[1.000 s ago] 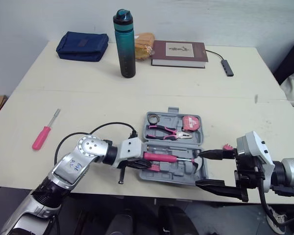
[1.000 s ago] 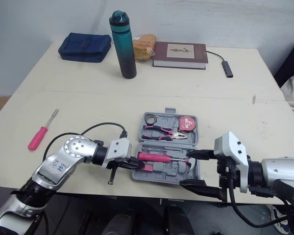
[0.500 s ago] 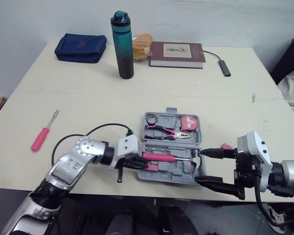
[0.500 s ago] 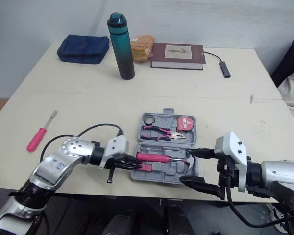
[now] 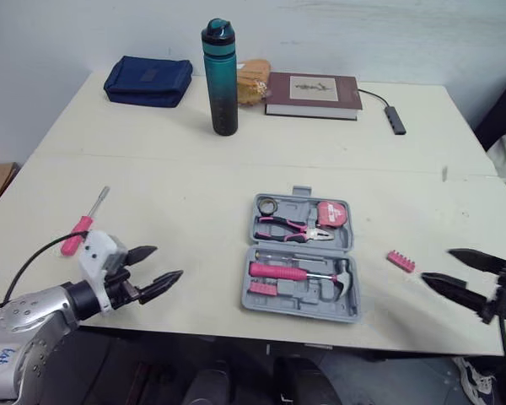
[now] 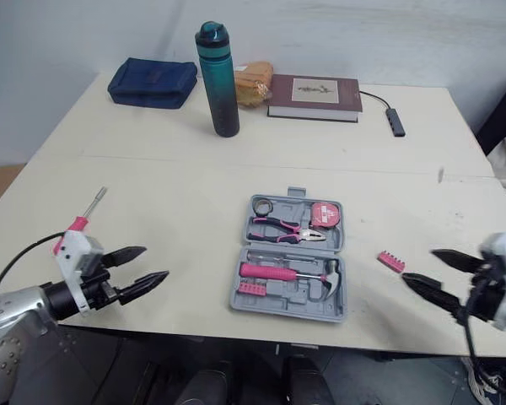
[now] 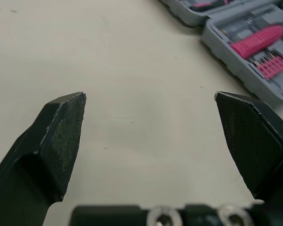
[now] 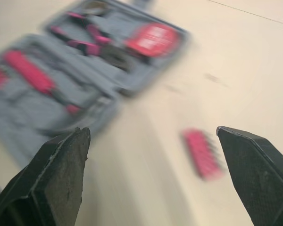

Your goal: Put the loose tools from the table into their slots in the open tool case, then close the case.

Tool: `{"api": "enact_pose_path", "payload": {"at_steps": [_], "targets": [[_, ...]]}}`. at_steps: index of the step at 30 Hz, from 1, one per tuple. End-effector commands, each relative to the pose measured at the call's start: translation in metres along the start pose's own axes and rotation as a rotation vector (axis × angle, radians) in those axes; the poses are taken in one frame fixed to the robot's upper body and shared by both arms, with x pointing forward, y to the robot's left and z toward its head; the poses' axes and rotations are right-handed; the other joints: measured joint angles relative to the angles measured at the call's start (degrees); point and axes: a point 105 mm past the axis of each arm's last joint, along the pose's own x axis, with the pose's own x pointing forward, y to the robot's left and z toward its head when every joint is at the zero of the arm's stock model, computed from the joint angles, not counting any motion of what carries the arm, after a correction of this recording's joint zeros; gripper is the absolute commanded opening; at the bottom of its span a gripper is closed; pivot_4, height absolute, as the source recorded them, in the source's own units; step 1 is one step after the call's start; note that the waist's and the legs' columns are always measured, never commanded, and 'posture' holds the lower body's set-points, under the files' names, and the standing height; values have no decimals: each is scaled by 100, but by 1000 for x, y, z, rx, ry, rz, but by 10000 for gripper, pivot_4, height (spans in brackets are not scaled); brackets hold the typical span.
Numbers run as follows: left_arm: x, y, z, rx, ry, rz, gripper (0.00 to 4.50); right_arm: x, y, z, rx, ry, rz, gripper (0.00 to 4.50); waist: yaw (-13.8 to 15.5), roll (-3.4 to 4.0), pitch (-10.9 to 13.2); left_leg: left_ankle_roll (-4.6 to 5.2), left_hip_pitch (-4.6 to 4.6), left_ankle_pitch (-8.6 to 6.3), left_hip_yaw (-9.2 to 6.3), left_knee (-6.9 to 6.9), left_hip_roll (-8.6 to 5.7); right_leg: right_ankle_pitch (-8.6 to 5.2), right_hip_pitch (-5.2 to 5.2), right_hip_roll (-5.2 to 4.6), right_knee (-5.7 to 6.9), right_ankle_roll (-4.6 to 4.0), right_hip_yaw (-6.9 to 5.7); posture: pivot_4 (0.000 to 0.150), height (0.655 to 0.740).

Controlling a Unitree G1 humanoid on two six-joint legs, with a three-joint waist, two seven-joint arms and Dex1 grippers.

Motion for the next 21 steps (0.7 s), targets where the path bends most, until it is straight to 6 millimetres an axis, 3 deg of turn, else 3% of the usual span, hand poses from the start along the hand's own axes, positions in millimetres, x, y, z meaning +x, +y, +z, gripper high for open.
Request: {"api": "enact_pose_path", "payload": {"at_steps": [1,6,10,13,21], "targets": [[-6,3,15,41,-45,-10,44515,-16,-9,-8,-3,-15,-50,45000,-12,1,0,-1,0,0,0,-3,0,0,-1,1,-1,0,0,1500,7400],[6,-9,34,108,-56,-155,44515,2,-8,-9,-28,-32,13,45000,-110,8,2,-5,9,2,8,-3,0,0,2,1,11,-1,9,1500,7400],[19,-33,54,158,-73,-327,44515,20,-10,-4,-56,-41,76,45000,-134,22,5,-11,9,6,9,-1,0,0,-4,1,21,-1,9,1500,7400],[32,-76,74,274,-88,-594,44515,43,-7,-11,-123,3,190,45000,-129,20,7,-41,0,19,8,1,0,-3,-15,4,23,-5,6,1500,7400],[51,-115,105,365,-155,-862,44515,80,-13,-20,-155,-5,236,45000,-101,21,7,-48,0,23,11,13,-1,-2,-17,7,34,-5,7,1500,7400]]}}
